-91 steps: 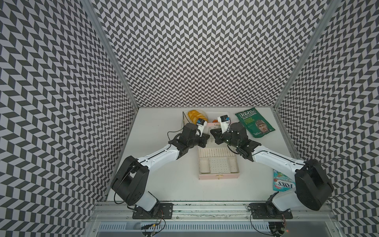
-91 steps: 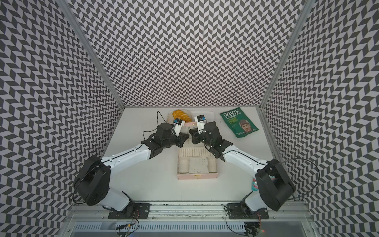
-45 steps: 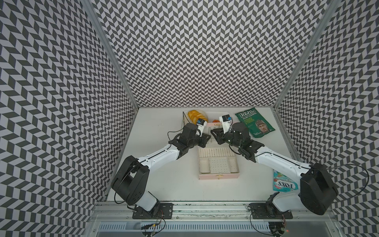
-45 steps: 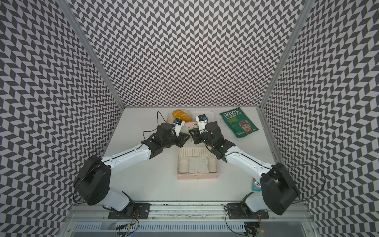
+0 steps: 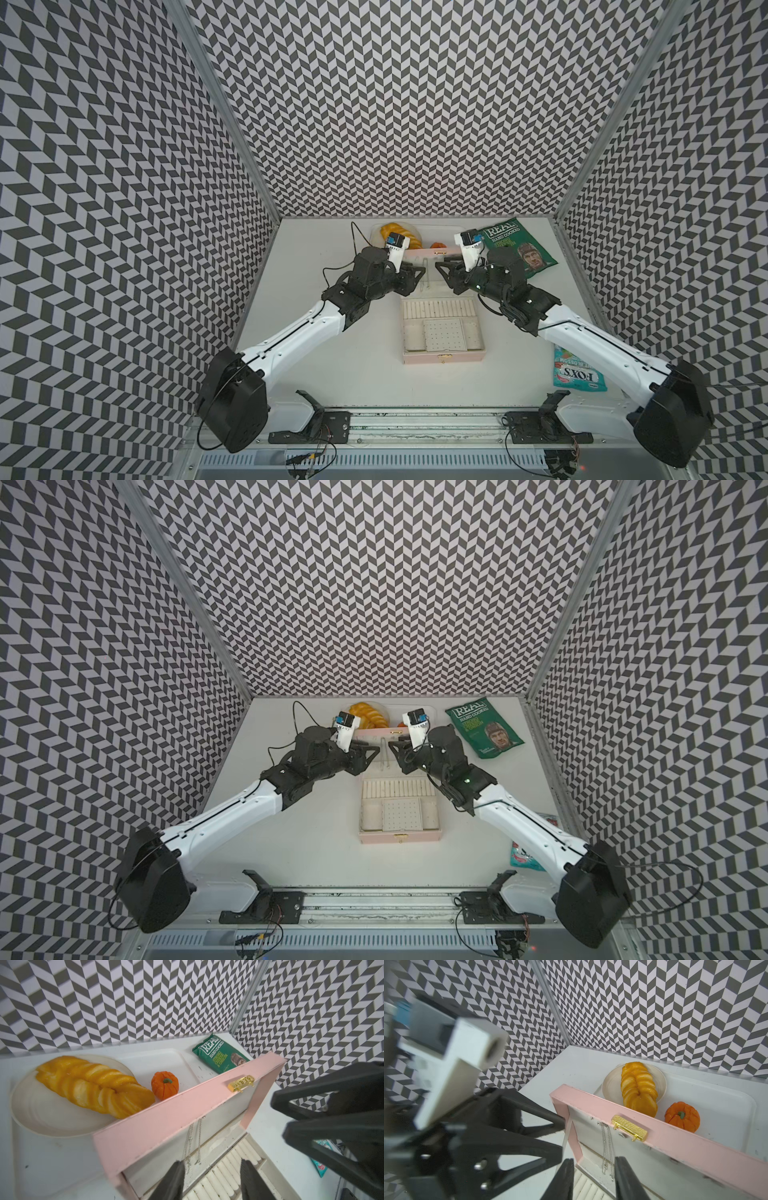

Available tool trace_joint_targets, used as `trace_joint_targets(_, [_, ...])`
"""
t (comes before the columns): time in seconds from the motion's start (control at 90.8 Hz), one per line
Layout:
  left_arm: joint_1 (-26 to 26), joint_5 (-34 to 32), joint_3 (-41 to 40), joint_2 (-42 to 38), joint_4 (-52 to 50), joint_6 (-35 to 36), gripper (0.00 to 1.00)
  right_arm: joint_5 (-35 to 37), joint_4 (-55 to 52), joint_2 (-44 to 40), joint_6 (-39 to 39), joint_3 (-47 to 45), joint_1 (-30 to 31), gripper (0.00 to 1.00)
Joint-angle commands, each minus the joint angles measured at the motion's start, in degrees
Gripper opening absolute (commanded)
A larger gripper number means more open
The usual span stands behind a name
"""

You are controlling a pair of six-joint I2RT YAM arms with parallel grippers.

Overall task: Put jewelry chain into jewelry box
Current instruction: Hang the necklace on the jewelry box clasp, then close the fastener on the jewelry box.

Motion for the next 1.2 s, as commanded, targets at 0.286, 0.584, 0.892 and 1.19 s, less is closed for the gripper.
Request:
trace_joint_targets(0.286, [0.63, -9.66, -5.45, -17.19, -9.09, -0.72, 0.99, -2.86, -3.83, 3.99, -26.81, 11.05, 0.63, 0.60])
trace_joint_targets(0.584, [0.81, -14.43, -8.84, -23.40, -11.40, 0.19, 1.00, -0.72, -9.67, 14.00, -36.84, 19.79, 0.91, 0.64])
trace_joint_targets(0.892, [0.81, -15.35, -9.98, -24.58, -10.89, 1.37, 1.00, 1.05, -15.12, 18.37, -41.32, 24.29, 1.05, 0.69])
trace_joint_targets(1.19, [0.90, -15.71, -10.58, -24.62, -10.49, 1.75, 1.00, 4.08, -15.41, 19.31, -43.49, 23.24, 1.51, 0.66])
